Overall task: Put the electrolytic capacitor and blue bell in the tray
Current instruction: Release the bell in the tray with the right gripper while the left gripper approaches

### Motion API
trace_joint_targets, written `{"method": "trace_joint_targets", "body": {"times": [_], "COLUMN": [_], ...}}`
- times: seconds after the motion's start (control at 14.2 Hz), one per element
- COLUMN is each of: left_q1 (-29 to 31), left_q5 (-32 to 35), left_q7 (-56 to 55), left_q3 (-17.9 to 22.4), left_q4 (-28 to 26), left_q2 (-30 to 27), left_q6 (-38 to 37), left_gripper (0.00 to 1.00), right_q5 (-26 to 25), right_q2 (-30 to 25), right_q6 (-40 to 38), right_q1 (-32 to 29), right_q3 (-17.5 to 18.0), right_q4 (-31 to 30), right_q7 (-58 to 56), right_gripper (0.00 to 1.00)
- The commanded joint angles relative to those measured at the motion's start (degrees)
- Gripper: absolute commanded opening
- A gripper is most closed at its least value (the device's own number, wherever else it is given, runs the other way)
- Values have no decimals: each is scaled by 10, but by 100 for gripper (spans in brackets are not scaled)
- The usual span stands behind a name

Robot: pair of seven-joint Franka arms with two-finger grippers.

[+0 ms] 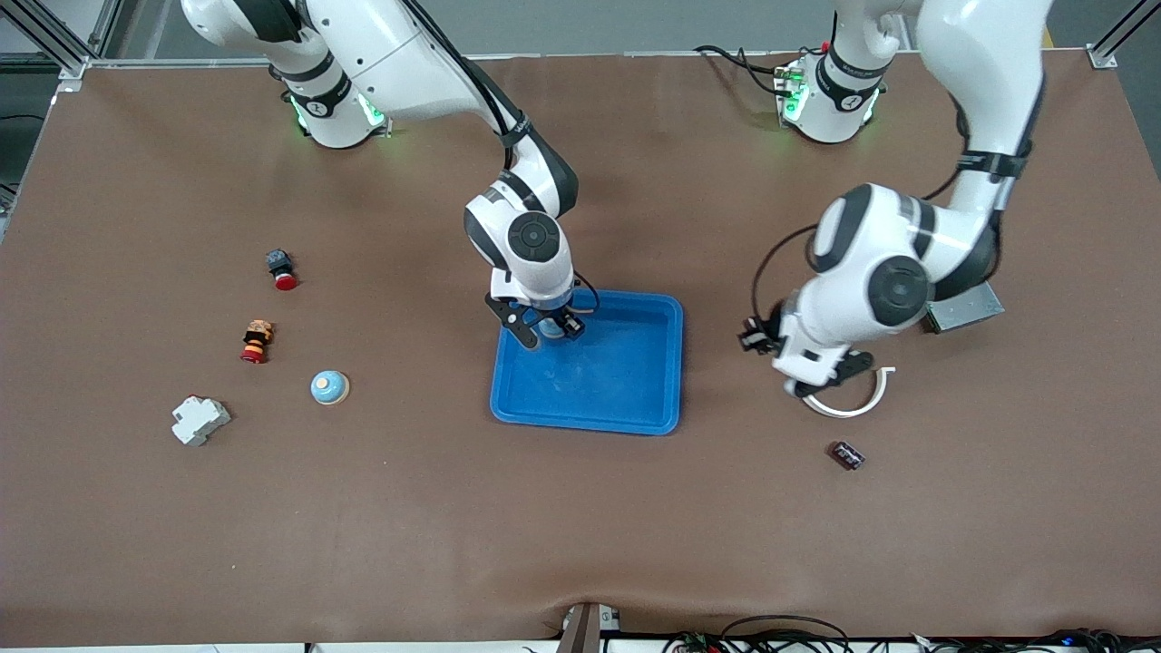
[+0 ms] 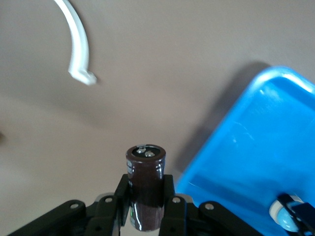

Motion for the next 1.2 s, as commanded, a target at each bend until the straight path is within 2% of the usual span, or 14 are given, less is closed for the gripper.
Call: {"method": "trace_joint_targets", "body": {"times": [0.0, 0.14, 0.35, 0.42, 0.49, 0.56, 0.77, 0.91, 1.12], "left_q1": [-55, -84, -106, -106, -106, -106, -109, -125, -144], "left_q5": [10, 7, 7, 6, 5, 5, 6, 6, 10], "left_q7": [-102, -159, -199, -200, -202, -210, -217, -232, -257], "left_q3": [2, 2, 2, 2, 2, 2, 2, 2, 5], "left_q4": [35, 55, 58, 59, 59, 59, 59, 62, 78], "left_q2": [24, 47, 77, 87, 95, 101, 126, 140, 161], "left_q6": [-6, 4, 52, 70, 87, 96, 136, 143, 149], "left_gripper": [0, 0, 0, 0, 0, 0, 0, 0, 0], "right_q5": [-13, -13, -13, -13, -13, -15, -28, -27, -20], "right_q2": [8, 11, 14, 13, 14, 14, 10, 4, -32], "right_q6": [2, 7, 9, 9, 9, 9, -10, -70, -97], "right_q1": [6, 6, 6, 6, 6, 6, -7, -20, -52], "right_q3": [-17, -18, -24, -24, -24, -25, -24, -23, -22], "right_q4": [18, 23, 25, 25, 25, 25, 52, 80, 65], "right_q7": [17, 17, 17, 17, 17, 16, 3, -39, -92], "right_gripper": [0, 0, 0, 6, 83, 100, 100, 100, 100]}}
